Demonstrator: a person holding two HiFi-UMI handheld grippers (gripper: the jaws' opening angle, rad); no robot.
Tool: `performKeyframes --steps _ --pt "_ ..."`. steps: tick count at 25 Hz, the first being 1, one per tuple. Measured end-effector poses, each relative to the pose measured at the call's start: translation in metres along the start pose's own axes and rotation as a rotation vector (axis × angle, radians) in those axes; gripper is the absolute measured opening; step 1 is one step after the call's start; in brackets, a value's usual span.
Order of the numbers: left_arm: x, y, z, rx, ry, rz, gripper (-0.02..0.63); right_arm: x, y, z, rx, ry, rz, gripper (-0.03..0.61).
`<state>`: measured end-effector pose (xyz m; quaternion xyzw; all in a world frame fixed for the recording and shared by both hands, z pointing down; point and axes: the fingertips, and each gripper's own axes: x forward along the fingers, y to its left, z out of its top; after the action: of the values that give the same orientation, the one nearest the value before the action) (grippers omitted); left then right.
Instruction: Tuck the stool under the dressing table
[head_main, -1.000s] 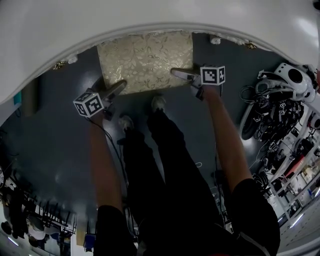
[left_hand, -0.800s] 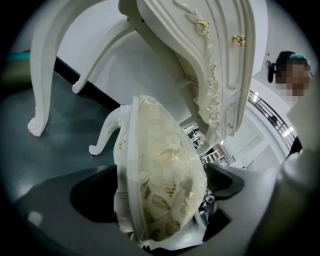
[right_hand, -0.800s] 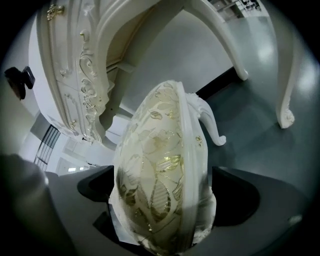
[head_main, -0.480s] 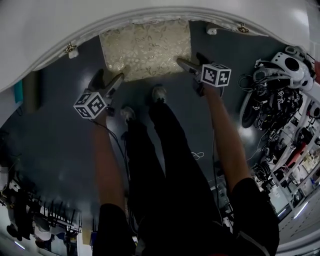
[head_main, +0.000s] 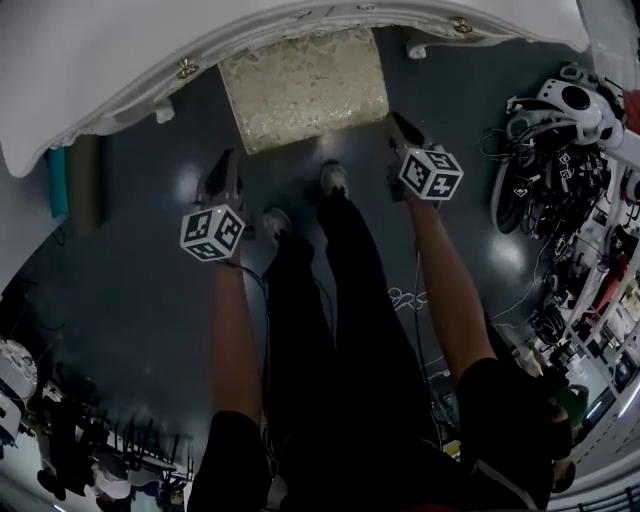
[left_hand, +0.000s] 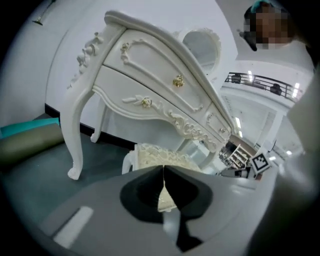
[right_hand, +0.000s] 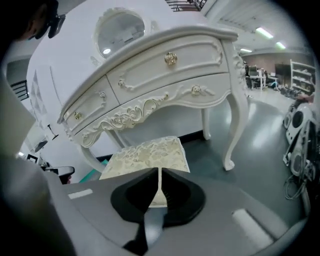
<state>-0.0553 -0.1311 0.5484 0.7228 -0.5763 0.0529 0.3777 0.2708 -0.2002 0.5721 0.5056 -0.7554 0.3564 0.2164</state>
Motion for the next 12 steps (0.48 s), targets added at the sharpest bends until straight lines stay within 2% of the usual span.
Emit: performKeyframes --steps 1,6,12 --pt "-0.008 -0.002 0.001 0.009 -0.005 0.004 0.011 -0.009 0.003 -0.003 0.008 -0.014 -0.024 -0.002" --pt "-0.036 -0.001 -0.001 0.093 -0.029 0.040 0.009 -0.030 0.022 -0.015 0.017 -0.058 -0.060 -0.002" --pt "-0.056 -0.012 -0.034 0.180 -0.034 0.047 0.008 -0.055 0.033 -0.035 0.004 -0.126 -0.016 -0.003"
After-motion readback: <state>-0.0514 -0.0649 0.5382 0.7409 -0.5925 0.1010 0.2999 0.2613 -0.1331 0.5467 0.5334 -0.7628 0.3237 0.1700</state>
